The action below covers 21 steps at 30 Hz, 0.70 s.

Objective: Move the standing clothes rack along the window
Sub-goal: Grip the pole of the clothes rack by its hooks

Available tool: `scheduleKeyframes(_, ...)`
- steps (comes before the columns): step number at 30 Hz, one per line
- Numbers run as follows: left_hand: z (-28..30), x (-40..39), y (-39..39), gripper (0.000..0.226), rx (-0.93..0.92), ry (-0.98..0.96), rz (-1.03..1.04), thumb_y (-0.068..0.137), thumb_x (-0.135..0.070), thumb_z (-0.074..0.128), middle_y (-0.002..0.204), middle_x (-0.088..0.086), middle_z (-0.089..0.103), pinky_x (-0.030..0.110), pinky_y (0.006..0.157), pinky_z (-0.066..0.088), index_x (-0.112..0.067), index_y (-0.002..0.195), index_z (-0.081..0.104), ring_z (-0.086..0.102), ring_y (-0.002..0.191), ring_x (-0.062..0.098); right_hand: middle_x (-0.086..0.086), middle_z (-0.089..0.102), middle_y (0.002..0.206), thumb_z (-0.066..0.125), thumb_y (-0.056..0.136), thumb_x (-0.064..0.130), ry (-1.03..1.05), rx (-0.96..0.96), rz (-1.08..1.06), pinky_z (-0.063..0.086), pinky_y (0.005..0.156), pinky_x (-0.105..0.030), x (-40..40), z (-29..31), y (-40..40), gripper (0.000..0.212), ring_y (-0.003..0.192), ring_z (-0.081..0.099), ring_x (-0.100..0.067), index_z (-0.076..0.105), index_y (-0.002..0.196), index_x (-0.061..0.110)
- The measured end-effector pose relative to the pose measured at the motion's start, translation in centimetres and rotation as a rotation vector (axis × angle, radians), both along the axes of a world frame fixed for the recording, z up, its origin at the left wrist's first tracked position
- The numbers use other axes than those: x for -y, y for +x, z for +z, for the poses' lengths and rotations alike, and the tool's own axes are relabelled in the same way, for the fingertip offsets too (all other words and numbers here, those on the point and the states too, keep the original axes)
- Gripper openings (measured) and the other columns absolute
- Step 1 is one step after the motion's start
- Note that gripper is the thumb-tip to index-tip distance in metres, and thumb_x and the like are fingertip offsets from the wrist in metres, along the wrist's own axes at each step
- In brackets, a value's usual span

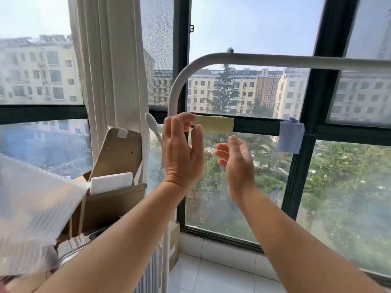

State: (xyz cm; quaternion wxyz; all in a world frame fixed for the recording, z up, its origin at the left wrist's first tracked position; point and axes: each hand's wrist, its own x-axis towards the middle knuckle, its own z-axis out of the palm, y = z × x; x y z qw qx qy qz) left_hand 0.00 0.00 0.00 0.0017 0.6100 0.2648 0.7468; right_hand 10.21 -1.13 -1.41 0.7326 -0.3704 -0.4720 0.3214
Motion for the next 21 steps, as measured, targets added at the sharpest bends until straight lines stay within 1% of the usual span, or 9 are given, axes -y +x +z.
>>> scheduleKeyframes(2, -0.1, -0.2, -1.2, 0.030, -0.001, 0.023, 0.148, 0.090, -0.023, 0.045, 0.100, 0.006, 0.048, 0.017, 0.093, 0.036, -0.001, 0.103, 0.059, 0.050, 0.096, 0.021, -0.005, 0.062, 0.093, 0.041, 0.097, 0.032, -0.027, 0.006, 0.036, 0.044, 0.079, -0.027, -0.5, -0.3, -1.0, 0.023, 0.087, 0.057, -0.017, 0.051, 0.106, 0.014)
scheduleKeyframes(4, -0.1, -0.7, -2.2, 0.033, 0.009, 0.014, 0.247, 0.088, -0.026, 0.044, 0.099, 0.012, 0.052, 0.018, 0.093, 0.027, -0.002, 0.103, 0.060, 0.043, 0.100, 0.018, -0.002, 0.062, 0.091, 0.042, 0.097, 0.026, -0.038, 0.004, 0.088, 0.043, 0.074, -0.022, -1.0, -1.1, -2.2, 0.020, 0.084, 0.056, -0.015, 0.049, 0.110, 0.013)
scheduleKeyframes(8, -0.3, -1.6, -3.3, 0.034, 0.166, -0.058, 0.290, 0.085, -0.025, 0.049, 0.103, 0.008, 0.044, 0.031, 0.093, 0.032, -0.001, 0.109, 0.056, 0.041, 0.101, 0.018, -0.003, 0.062, 0.097, 0.047, 0.093, 0.020, -0.070, 0.082, 0.142, 0.041, 0.071, -0.022, -1.8, -2.1, -3.9, 0.026, 0.085, 0.056, -0.014, 0.047, 0.119, 0.015)
scheduleKeyframes(10, -0.5, -2.0, -3.6, 0.037, 0.234, -0.185, 0.215, 0.085, -0.020, 0.053, 0.108, 0.005, 0.036, 0.039, 0.097, 0.040, -0.001, 0.116, 0.048, 0.040, 0.104, 0.018, -0.002, 0.063, 0.102, 0.050, 0.092, 0.020, -0.091, 0.117, 0.158, 0.043, 0.071, -0.022, -2.1, -2.5, -4.8, 0.030, 0.089, 0.057, -0.015, 0.047, 0.122, 0.017)
scheduleKeyframes(12, -0.6, -2.1, -3.7, 0.039, 0.244, -0.298, 0.038, 0.090, -0.017, 0.053, 0.117, 0.012, 0.039, 0.044, 0.096, 0.047, -0.007, 0.124, 0.037, 0.048, 0.108, 0.028, 0.000, 0.063, 0.100, 0.052, 0.091, 0.019, -0.100, 0.136, 0.187, 0.047, 0.073, -0.019, -2.3, -2.8, -5.5, 0.036, 0.092, 0.058, -0.016, 0.045, 0.126, 0.014)
scheduleKeyframes(14, -0.6, -1.9, -3.7, 0.041, 0.247, -0.369, -0.155, 0.094, -0.014, 0.050, 0.120, 0.021, 0.045, 0.042, 0.090, 0.054, -0.016, 0.127, 0.027, 0.057, 0.106, 0.033, 0.000, 0.064, 0.099, 0.053, 0.090, 0.015, -0.105, 0.149, 0.221, 0.048, 0.083, -0.022, -2.5, -3.1, -6.2, 0.040, 0.099, 0.060, -0.017, 0.042, 0.128, 0.011)
scheduleKeyframes(15, -0.5, -1.8, -3.8, 0.043, 0.256, -0.399, -0.226, 0.095, -0.014, 0.049, 0.114, 0.020, 0.052, 0.037, 0.084, 0.057, -0.017, 0.130, 0.024, 0.062, 0.098, 0.029, 0.000, 0.065, 0.100, 0.054, 0.090, 0.013, -0.110, 0.164, 0.228, 0.049, 0.084, -0.022, -2.5, -3.2, -6.4, 0.039, 0.100, 0.061, -0.015, 0.043, 0.127, 0.012)
scheduleKeyframes(18, -0.3, -2.0, -4.1, 0.036, 0.241, -0.466, -0.335, 0.097, -0.017, 0.048, 0.089, 0.006, 0.061, 0.025, 0.068, 0.056, -0.011, 0.128, 0.033, 0.064, 0.075, 0.017, -0.005, 0.065, 0.097, 0.056, 0.089, 0.014, -0.100, 0.210, 0.237, 0.052, 0.075, -0.020, -2.6, -3.5, -6.8, 0.024, 0.087, 0.061, -0.012, 0.054, 0.112, 0.010)
scheduleKeyframes(21, -0.2, -2.3, -4.5, 0.024, 0.232, -0.497, -0.411, 0.097, -0.020, 0.049, 0.087, 0.005, 0.064, 0.022, 0.070, 0.056, -0.010, 0.118, 0.044, 0.065, 0.073, 0.015, -0.011, 0.068, 0.095, 0.061, 0.088, 0.018, -0.093, 0.278, 0.218, 0.054, 0.080, -0.027, -2.6, -3.8, -6.6, 0.018, 0.086, 0.062, -0.017, 0.062, 0.102, 0.007)
